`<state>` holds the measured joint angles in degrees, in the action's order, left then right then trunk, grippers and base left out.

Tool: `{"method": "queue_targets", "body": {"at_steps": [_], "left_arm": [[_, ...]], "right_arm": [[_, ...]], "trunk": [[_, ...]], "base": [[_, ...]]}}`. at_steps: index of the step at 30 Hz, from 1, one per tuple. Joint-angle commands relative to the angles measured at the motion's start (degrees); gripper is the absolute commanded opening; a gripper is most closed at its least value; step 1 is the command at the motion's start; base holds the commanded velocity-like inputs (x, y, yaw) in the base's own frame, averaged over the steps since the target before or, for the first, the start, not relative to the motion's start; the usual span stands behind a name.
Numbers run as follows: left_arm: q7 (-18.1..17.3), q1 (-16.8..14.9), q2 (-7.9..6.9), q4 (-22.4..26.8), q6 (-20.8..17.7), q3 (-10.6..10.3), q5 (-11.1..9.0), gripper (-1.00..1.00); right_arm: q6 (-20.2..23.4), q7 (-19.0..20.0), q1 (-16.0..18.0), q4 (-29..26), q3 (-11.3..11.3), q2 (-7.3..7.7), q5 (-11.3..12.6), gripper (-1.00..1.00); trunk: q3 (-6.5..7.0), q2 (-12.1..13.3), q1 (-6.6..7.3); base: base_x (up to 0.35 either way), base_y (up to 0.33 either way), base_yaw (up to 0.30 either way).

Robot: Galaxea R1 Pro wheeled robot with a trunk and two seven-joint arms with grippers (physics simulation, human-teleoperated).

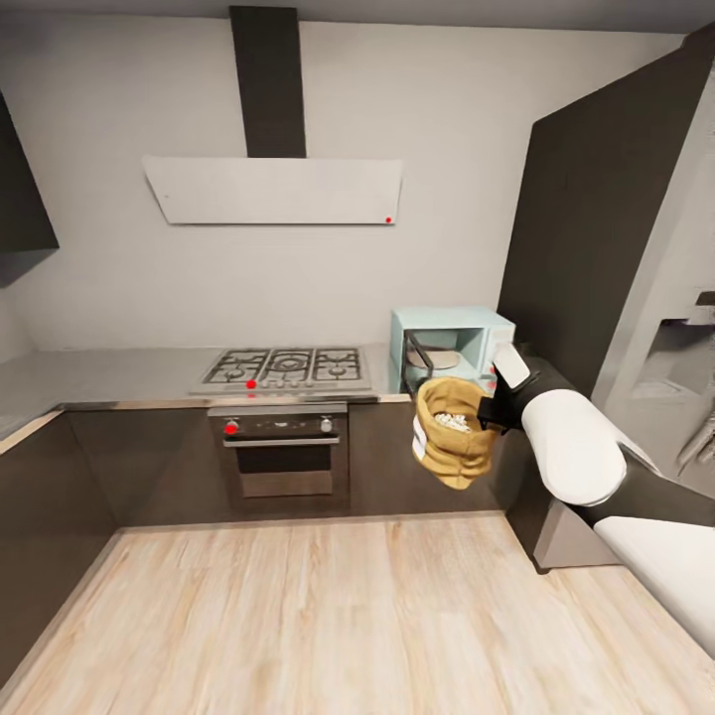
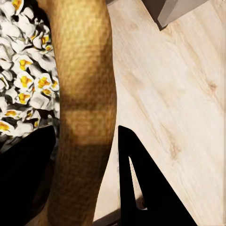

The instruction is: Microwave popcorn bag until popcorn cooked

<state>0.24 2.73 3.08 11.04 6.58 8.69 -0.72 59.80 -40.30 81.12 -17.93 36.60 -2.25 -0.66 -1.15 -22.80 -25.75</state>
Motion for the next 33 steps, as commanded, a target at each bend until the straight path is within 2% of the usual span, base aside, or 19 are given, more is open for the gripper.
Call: {"method": "queue_targets", "body": {"at_steps": [1,6,14,19,23,29,33], "left_arm": [[0.0,0.0,0.21,0.1,-0.1,0.2,-0.1,1.00],[0.1,-0.1,1.06,0.1,-0.2,0.2,-0.1,1.00],[0.1,-0.1,1.18,0.1,-0.3,0.2,-0.2,1.00],[0.2,-0.2,1.19,0.1,-0.3,0.2,-0.2,1.00],[0.2,-0.3,1.22,0.1,-0.3,0.2,-0.2,1.00],[0.2,-0.5,1.33,0.1,-0.3,0.3,-0.6,1.00],[0.2,-0.5,1.32,0.1,-0.3,0.4,-0.7,1.00]], "right_arm": [[0.2,-0.1,0.0,-0.1,0.2,-0.04,0.0,-1.00],[0.2,0.2,-0.1,-0.1,-0.1,-0.06,0.0,-1.00],[0.2,0.7,-0.2,-0.1,-0.1,-0.04,0.0,-1.00],[0.2,0.7,-0.6,-0.1,-0.2,-0.04,0.0,-1.00],[0.2,1.8,-1.2,-0.2,-2.6,-0.06,-0.1,-1.00],[0.2,2.4,-1.2,-0.2,-3.0,-0.14,0.0,-1.00],[0.2,2.5,-1.2,-0.2,-2.9,-0.04,0.0,-1.00]], "trunk": [[-0.12,-0.1,-0.04],[-0.12,-0.1,-0.04],[-0.12,-0.1,-0.04],[-0.12,-0.1,-0.04],[-0.08,-0.1,-0.04],[0.02,-0.1,-0.04],[0.03,-0.1,-0.04]], "base": [[0.000,-0.305,-0.001],[0.000,-0.311,0.000],[0.025,-0.344,0.009],[0.099,-0.350,0.225],[0.103,-0.350,0.271],[0.136,-0.344,0.263],[0.230,-0.273,0.063]]}}
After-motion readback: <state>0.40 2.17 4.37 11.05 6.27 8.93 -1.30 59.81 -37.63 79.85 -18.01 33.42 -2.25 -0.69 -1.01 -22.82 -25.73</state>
